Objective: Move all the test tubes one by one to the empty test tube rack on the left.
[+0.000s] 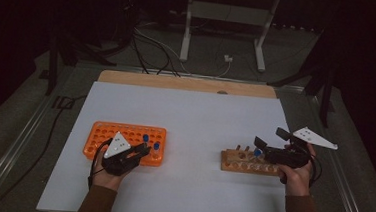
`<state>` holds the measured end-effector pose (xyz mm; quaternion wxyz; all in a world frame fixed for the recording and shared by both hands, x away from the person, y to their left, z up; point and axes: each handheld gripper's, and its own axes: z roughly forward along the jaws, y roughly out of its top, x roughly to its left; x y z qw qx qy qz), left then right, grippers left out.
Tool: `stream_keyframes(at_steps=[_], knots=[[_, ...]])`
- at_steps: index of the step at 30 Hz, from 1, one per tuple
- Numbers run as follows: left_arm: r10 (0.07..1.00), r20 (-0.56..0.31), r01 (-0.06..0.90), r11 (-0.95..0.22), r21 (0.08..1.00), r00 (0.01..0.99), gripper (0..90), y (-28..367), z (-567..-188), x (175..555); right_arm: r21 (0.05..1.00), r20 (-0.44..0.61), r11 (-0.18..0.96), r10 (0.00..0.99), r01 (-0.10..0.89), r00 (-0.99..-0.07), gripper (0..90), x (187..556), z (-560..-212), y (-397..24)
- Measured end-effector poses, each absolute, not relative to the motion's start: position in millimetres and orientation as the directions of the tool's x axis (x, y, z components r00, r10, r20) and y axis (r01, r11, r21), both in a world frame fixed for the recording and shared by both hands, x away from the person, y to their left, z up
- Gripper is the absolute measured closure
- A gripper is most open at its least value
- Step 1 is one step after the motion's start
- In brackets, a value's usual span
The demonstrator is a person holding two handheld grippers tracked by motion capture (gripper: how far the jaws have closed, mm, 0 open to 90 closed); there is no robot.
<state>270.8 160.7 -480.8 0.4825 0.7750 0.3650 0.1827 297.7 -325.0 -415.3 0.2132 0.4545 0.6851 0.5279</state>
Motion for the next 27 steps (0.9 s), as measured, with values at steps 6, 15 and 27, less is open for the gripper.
stream_keyframes(at_steps=[6, 15, 27], knots=[[0.735, -0.058, 0.427, -0.326, 0.843, 0.676, 77.8, 156, -486, 274, 0.915, 0.189, 0.033, 0.846, 0.402, -0.498, 0.0, 298, -417, -324], [0.728, -0.013, 0.440, -0.400, 0.804, 0.686, 78.0, 152, -488, 274, 0.913, 0.188, 0.038, 0.845, 0.407, -0.501, 0.0, 299, -419, -322], [0.729, 0.038, 0.423, -0.438, 0.793, 0.683, 77.9, 146, -487, 271, 0.912, 0.185, 0.044, 0.843, 0.407, -0.505, 0.0, 299, -420, -322]])
